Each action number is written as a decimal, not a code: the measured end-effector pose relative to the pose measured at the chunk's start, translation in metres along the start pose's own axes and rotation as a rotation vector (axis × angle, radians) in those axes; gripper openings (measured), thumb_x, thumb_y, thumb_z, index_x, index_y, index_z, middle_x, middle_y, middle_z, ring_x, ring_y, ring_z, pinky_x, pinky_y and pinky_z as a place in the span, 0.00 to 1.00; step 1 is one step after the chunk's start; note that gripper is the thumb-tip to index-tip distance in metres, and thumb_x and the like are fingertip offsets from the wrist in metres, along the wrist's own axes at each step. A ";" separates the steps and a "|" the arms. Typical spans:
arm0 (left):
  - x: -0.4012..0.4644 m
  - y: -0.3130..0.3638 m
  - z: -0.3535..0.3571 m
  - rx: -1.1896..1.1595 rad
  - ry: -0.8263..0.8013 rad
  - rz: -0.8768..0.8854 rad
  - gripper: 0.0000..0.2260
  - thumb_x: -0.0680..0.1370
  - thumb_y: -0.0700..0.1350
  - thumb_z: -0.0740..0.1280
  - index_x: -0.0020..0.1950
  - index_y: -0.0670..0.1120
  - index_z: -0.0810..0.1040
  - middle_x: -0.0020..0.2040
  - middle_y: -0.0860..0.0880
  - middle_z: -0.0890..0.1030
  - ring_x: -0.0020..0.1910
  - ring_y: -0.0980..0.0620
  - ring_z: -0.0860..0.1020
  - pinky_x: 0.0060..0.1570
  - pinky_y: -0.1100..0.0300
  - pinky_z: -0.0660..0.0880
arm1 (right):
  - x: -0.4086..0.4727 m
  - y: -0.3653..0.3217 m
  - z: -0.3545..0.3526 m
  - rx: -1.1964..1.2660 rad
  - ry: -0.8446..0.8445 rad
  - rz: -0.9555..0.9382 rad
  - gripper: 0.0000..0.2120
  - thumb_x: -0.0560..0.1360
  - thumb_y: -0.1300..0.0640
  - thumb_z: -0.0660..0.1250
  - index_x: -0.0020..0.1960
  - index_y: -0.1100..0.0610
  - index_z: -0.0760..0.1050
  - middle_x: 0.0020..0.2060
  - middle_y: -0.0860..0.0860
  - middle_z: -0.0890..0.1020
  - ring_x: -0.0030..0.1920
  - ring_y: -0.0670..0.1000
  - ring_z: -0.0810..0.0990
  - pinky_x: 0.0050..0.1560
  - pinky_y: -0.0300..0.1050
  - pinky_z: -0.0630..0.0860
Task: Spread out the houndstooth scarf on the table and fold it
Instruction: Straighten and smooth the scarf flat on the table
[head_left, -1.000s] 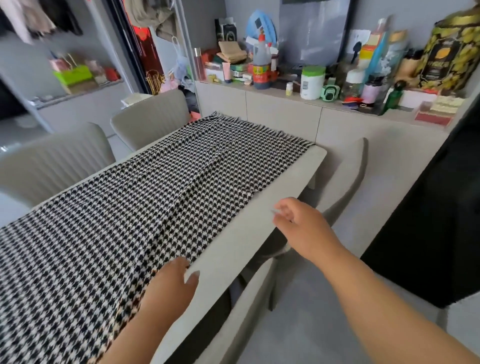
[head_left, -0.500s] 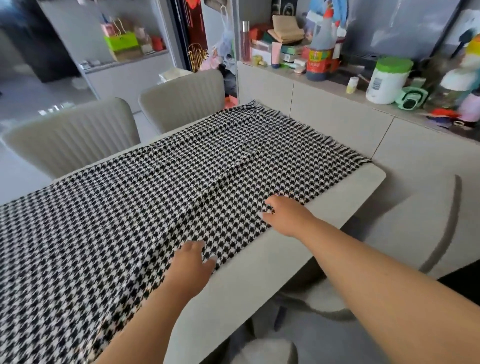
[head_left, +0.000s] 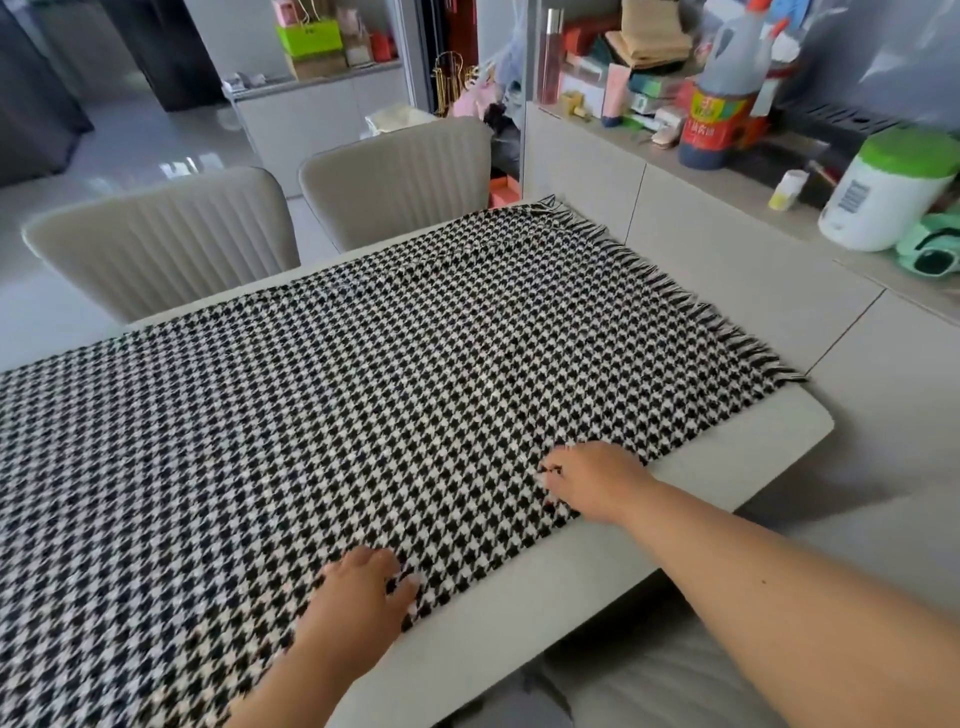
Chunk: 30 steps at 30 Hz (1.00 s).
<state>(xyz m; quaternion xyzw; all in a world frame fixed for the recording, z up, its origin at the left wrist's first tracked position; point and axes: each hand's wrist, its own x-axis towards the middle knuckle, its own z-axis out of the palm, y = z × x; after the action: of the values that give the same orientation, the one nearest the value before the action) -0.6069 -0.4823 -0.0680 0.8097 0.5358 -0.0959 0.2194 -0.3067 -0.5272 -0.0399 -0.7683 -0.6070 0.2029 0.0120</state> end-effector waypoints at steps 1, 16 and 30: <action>0.003 0.009 0.001 0.008 0.027 -0.003 0.21 0.79 0.63 0.55 0.67 0.54 0.70 0.64 0.54 0.71 0.63 0.52 0.70 0.60 0.57 0.73 | 0.002 0.010 -0.004 0.017 0.055 -0.014 0.17 0.80 0.45 0.55 0.62 0.53 0.73 0.54 0.51 0.80 0.55 0.54 0.78 0.53 0.48 0.76; 0.032 0.115 0.019 0.075 0.050 0.096 0.18 0.78 0.61 0.57 0.65 0.57 0.70 0.65 0.55 0.67 0.65 0.51 0.65 0.62 0.53 0.70 | 0.013 0.138 -0.021 -0.152 -0.050 0.365 0.24 0.80 0.41 0.48 0.63 0.54 0.72 0.59 0.53 0.78 0.57 0.53 0.77 0.51 0.47 0.74; 0.026 0.147 0.032 0.071 0.097 0.044 0.21 0.78 0.59 0.58 0.70 0.59 0.65 0.70 0.56 0.64 0.68 0.51 0.64 0.65 0.52 0.66 | 0.014 0.169 -0.034 -0.321 -0.038 0.540 0.25 0.79 0.39 0.48 0.52 0.53 0.77 0.42 0.49 0.79 0.39 0.49 0.76 0.39 0.41 0.71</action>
<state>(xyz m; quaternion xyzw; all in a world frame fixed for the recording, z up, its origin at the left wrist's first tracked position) -0.4604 -0.5239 -0.0699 0.8322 0.5243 -0.0707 0.1661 -0.1360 -0.5508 -0.0580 -0.8899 -0.4052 0.1146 -0.1753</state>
